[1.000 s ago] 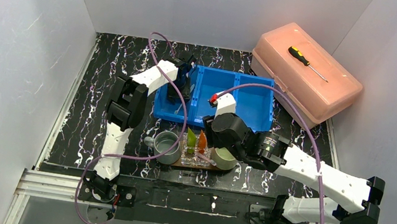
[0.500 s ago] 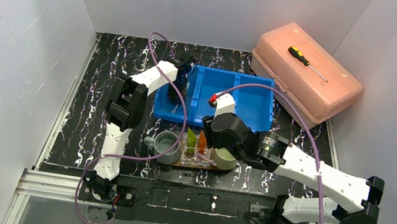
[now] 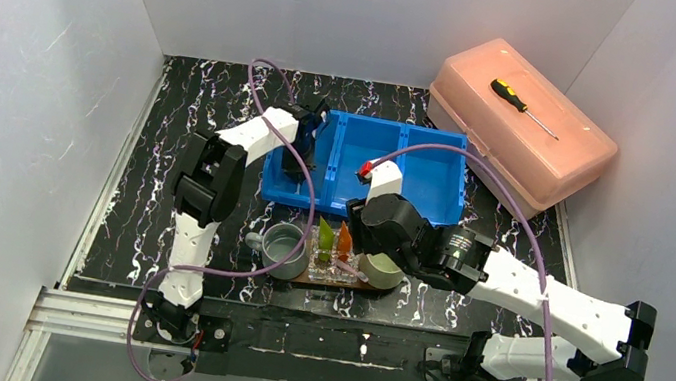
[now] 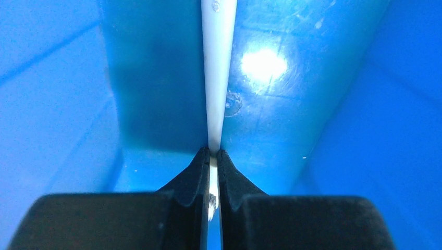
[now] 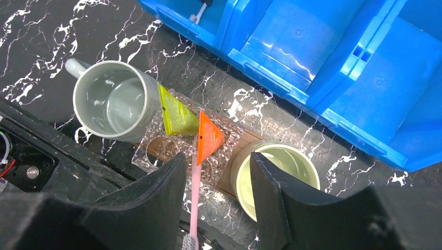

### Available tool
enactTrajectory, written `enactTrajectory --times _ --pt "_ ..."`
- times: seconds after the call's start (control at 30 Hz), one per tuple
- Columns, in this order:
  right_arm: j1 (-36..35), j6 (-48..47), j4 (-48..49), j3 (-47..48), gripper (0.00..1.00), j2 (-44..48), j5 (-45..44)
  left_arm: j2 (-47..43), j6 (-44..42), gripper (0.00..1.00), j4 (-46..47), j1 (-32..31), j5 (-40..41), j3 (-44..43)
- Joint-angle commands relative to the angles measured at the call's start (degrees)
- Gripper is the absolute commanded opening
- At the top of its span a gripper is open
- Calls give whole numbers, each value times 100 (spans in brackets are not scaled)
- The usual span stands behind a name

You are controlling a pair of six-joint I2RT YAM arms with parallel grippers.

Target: Prepare toiletry sets of a toothbrush and toothpaste on the tray

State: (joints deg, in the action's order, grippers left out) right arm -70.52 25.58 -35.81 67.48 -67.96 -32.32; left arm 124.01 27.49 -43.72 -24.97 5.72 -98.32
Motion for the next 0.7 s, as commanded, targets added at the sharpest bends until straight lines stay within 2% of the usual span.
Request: enactTrajectory --times 0.0,0.47,0.67 --pt "21 74 230 8 56 178 19 -426 -120 0 -98 1 16 304" --pt "21 -17 232 57 56 216 -3 -1413 -36 0 101 142 -462 339" --pt "21 -199 262 326 57 205 29 -2299 300 0 101 467 -1372 380"
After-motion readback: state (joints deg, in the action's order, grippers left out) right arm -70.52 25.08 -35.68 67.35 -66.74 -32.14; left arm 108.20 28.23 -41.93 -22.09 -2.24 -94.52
